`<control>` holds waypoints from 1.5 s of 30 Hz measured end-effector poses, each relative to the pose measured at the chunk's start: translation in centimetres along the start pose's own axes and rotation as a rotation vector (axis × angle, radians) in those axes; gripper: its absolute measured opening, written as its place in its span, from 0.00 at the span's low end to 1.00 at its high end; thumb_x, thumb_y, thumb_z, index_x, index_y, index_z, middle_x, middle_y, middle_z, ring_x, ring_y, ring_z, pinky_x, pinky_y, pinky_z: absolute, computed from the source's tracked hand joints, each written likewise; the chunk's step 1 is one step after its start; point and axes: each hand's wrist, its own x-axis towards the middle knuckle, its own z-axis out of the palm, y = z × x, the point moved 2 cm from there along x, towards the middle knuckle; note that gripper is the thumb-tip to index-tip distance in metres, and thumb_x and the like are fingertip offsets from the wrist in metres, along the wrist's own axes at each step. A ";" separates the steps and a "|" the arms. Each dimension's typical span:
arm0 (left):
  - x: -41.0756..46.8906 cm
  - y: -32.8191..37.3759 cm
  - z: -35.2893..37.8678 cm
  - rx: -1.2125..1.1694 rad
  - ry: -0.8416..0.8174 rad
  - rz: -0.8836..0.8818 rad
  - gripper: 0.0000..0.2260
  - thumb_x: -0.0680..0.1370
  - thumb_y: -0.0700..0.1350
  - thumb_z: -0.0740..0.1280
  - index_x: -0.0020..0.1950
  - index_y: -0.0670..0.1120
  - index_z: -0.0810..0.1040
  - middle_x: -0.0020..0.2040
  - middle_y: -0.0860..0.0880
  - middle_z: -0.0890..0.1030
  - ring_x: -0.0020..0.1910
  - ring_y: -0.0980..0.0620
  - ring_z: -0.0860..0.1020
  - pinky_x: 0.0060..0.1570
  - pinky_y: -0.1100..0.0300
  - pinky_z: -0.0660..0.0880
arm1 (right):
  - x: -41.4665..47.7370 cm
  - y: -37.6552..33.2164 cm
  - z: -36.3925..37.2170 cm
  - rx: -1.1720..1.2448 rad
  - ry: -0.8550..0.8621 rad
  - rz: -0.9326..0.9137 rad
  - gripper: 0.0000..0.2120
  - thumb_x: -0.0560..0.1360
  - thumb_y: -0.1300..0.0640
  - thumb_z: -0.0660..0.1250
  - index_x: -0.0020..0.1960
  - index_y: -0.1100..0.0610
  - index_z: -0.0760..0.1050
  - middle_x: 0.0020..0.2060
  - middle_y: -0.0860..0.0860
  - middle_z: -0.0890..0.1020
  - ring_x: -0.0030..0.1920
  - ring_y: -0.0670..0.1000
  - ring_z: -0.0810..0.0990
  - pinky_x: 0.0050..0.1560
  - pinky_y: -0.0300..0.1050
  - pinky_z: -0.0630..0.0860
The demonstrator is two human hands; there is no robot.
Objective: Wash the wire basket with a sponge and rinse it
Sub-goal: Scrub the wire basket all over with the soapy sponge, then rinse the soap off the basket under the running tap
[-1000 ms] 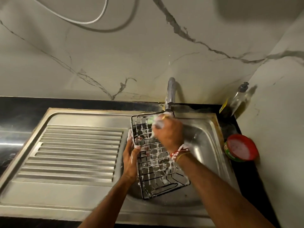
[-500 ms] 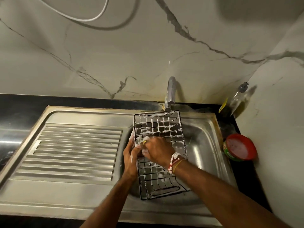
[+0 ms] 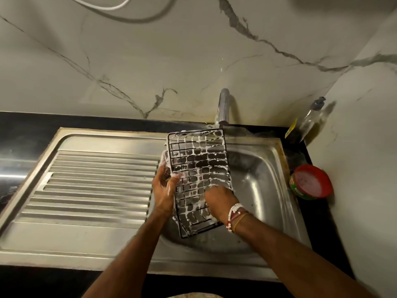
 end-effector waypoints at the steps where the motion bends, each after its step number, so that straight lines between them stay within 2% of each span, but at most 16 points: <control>1: -0.1 0.0 0.0 0.001 0.006 -0.012 0.35 0.70 0.57 0.69 0.73 0.41 0.70 0.62 0.41 0.82 0.60 0.43 0.81 0.58 0.44 0.80 | -0.1 0.1 0.1 -0.026 -0.002 -0.003 0.11 0.74 0.65 0.63 0.55 0.62 0.78 0.54 0.59 0.80 0.56 0.60 0.79 0.53 0.52 0.77; 7: -0.2 0.6 0.1 0.078 -0.002 0.066 0.33 0.72 0.59 0.68 0.72 0.42 0.71 0.62 0.43 0.82 0.61 0.46 0.81 0.59 0.41 0.79 | -0.5 -1.2 -0.7 -0.048 -0.008 0.025 0.12 0.76 0.68 0.59 0.54 0.62 0.79 0.53 0.58 0.80 0.55 0.59 0.79 0.51 0.50 0.77; 11: -0.4 1.4 0.6 0.071 0.003 0.124 0.31 0.72 0.60 0.71 0.72 0.48 0.73 0.63 0.43 0.81 0.61 0.44 0.81 0.58 0.39 0.79 | -1.2 -2.6 -1.0 0.085 -0.105 -0.072 0.10 0.75 0.61 0.64 0.54 0.63 0.79 0.53 0.59 0.81 0.55 0.59 0.78 0.55 0.48 0.74; 13: -0.4 1.5 1.0 0.083 -0.010 0.139 0.29 0.72 0.61 0.72 0.71 0.56 0.74 0.63 0.43 0.81 0.62 0.43 0.80 0.59 0.40 0.79 | -1.6 -3.7 -1.6 0.236 -0.104 -0.061 0.10 0.74 0.59 0.65 0.52 0.62 0.79 0.53 0.58 0.80 0.55 0.57 0.78 0.53 0.44 0.73; 15: -0.5 2.2 1.4 0.096 -0.005 0.146 0.23 0.71 0.59 0.71 0.66 0.70 0.74 0.62 0.50 0.82 0.62 0.48 0.81 0.59 0.47 0.79 | -1.7 -4.2 -2.0 0.366 -0.043 0.019 0.08 0.74 0.58 0.64 0.50 0.61 0.78 0.51 0.57 0.81 0.53 0.56 0.79 0.47 0.42 0.70; 17: -0.4 2.6 1.6 0.121 -0.006 0.151 0.24 0.71 0.57 0.69 0.65 0.74 0.72 0.61 0.55 0.82 0.62 0.51 0.80 0.60 0.52 0.79 | -2.0 -4.4 -2.1 0.410 0.023 0.067 0.07 0.74 0.57 0.64 0.46 0.58 0.78 0.48 0.56 0.81 0.49 0.57 0.79 0.44 0.42 0.69; 18: -0.2 2.6 1.6 0.122 -0.004 0.148 0.25 0.71 0.57 0.70 0.67 0.71 0.72 0.63 0.53 0.81 0.63 0.50 0.80 0.60 0.51 0.79 | -2.1 -4.3 -2.0 0.402 0.014 0.074 0.06 0.73 0.56 0.64 0.46 0.57 0.77 0.47 0.55 0.81 0.49 0.57 0.79 0.44 0.43 0.70; 20: 0.1 2.0 1.5 0.105 -0.010 0.127 0.31 0.71 0.59 0.71 0.74 0.55 0.71 0.66 0.44 0.80 0.64 0.46 0.79 0.61 0.45 0.79 | -2.5 -3.8 -1.4 0.349 -0.041 0.057 0.09 0.74 0.54 0.65 0.50 0.58 0.77 0.50 0.55 0.81 0.52 0.56 0.79 0.49 0.45 0.73; 22: 0.3 1.5 1.3 0.087 0.008 0.071 0.38 0.70 0.62 0.72 0.74 0.43 0.70 0.65 0.41 0.79 0.63 0.45 0.80 0.59 0.42 0.79 | -2.9 -2.2 -1.0 0.286 -0.078 0.043 0.12 0.75 0.55 0.65 0.56 0.59 0.77 0.55 0.56 0.80 0.57 0.57 0.77 0.56 0.46 0.73; 26: 0.5 0.7 0.9 0.059 0.034 0.021 0.32 0.72 0.57 0.72 0.73 0.47 0.71 0.65 0.42 0.79 0.62 0.44 0.80 0.57 0.44 0.81 | -2.9 1.0 -1.1 0.052 0.159 0.021 0.07 0.68 0.62 0.73 0.46 0.59 0.80 0.44 0.57 0.82 0.46 0.58 0.81 0.43 0.48 0.78; 29: 0.9 0.2 0.6 0.019 0.073 -0.017 0.29 0.73 0.55 0.70 0.73 0.48 0.72 0.65 0.43 0.80 0.63 0.42 0.79 0.57 0.42 0.80 | -3.1 1.3 -0.7 -0.082 0.119 -0.033 0.09 0.74 0.64 0.61 0.52 0.60 0.79 0.53 0.57 0.79 0.55 0.58 0.77 0.51 0.50 0.75; 33: 0.9 0.7 0.7 0.028 0.091 -0.038 0.23 0.74 0.56 0.69 0.68 0.57 0.73 0.63 0.48 0.81 0.61 0.45 0.81 0.53 0.53 0.82 | -2.8 2.5 -0.7 -0.147 0.184 -0.121 0.07 0.73 0.64 0.64 0.48 0.60 0.79 0.51 0.56 0.79 0.53 0.56 0.77 0.50 0.50 0.76; 36: 1.1 0.7 0.5 0.011 0.129 -0.066 0.30 0.74 0.58 0.70 0.73 0.49 0.72 0.66 0.44 0.79 0.63 0.42 0.79 0.58 0.41 0.80 | -1.8 2.8 -1.9 -0.144 0.193 -0.130 0.07 0.74 0.65 0.62 0.49 0.61 0.78 0.51 0.57 0.78 0.53 0.55 0.76 0.49 0.49 0.77; 38: 1.3 0.1 0.2 0.030 0.131 -0.084 0.37 0.71 0.65 0.71 0.75 0.50 0.70 0.69 0.43 0.77 0.66 0.41 0.77 0.61 0.36 0.76 | -0.8 2.9 -3.4 -0.130 0.234 -0.128 0.06 0.75 0.66 0.62 0.49 0.62 0.77 0.52 0.58 0.77 0.53 0.55 0.75 0.50 0.49 0.78; 40: 1.0 -0.1 0.3 0.064 0.089 -0.107 0.38 0.70 0.68 0.71 0.74 0.52 0.70 0.69 0.44 0.77 0.66 0.42 0.77 0.61 0.36 0.76 | 0.6 3.3 -5.3 -0.134 0.291 -0.099 0.05 0.76 0.65 0.63 0.49 0.62 0.77 0.54 0.58 0.76 0.54 0.55 0.75 0.50 0.48 0.77; 45: -0.5 0.0 1.1 0.076 -0.030 -0.074 0.32 0.72 0.58 0.68 0.74 0.48 0.70 0.63 0.46 0.81 0.56 0.51 0.83 0.46 0.58 0.82 | 3.8 5.9 -9.0 -0.132 0.513 -0.029 0.08 0.76 0.64 0.61 0.49 0.60 0.79 0.52 0.57 0.79 0.52 0.54 0.77 0.47 0.47 0.78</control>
